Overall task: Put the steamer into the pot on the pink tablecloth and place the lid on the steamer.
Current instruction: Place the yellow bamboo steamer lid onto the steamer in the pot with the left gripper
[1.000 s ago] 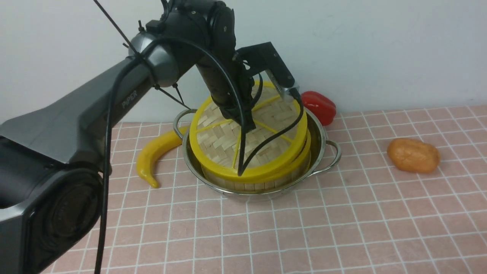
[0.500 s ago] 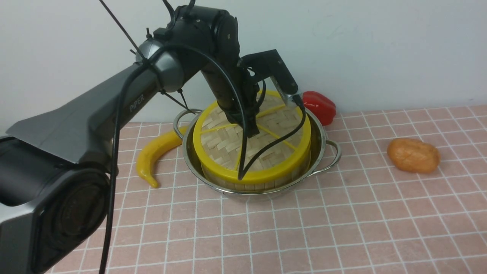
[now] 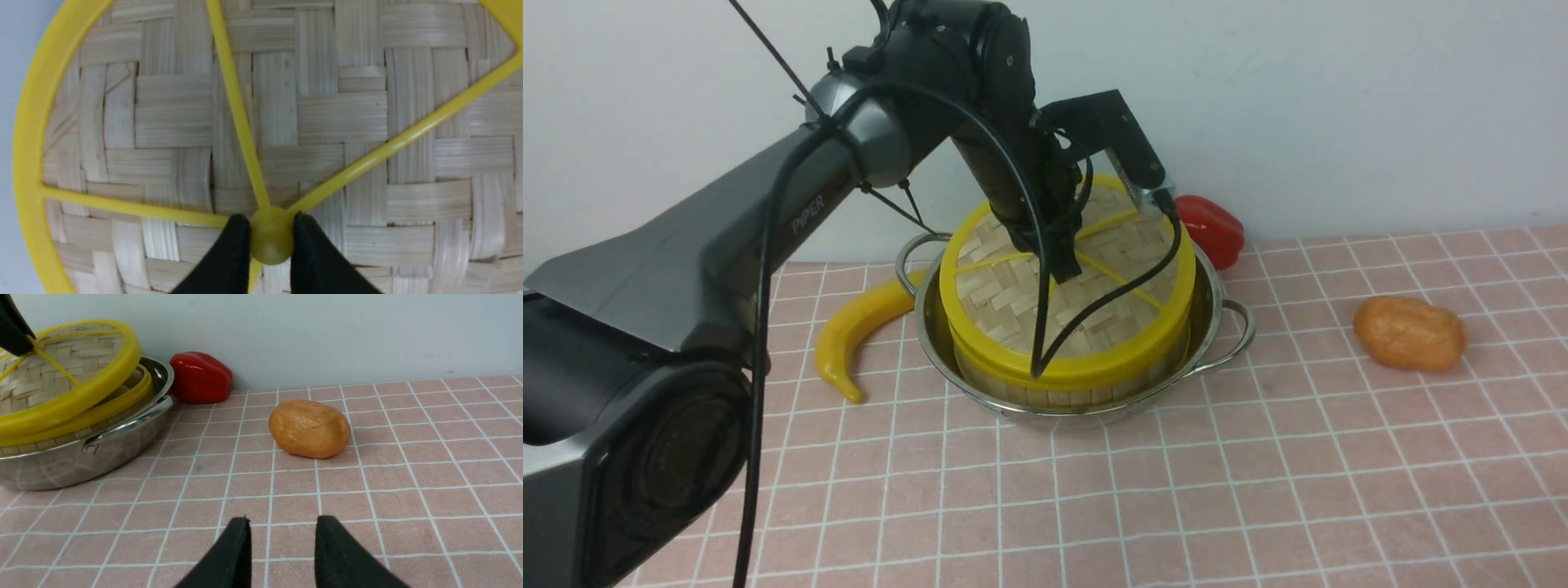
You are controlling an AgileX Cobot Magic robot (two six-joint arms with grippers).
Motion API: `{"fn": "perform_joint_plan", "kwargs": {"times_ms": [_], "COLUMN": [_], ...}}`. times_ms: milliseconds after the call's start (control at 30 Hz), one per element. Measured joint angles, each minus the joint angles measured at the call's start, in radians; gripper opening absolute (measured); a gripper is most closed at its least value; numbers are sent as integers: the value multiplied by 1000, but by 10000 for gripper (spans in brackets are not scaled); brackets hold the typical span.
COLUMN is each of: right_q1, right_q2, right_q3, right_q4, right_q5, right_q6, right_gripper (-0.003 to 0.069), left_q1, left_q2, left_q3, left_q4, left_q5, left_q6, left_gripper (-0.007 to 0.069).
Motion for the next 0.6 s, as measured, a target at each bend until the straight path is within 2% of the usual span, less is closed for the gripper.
{"fn": "perform_joint_plan", "kwargs": {"times_ms": [600], "right_q1": [0], "right_q2": [0], "right_q3": [0], "right_q4": [0], "right_q5": [0], "right_q6": [0], "right_gripper": [240], "left_q1": [10], "left_q2": [59], "left_q3": [-5], "left_q4": [-4], "left_q5": [-42], "left_q6": [3], "left_gripper": [116]}}
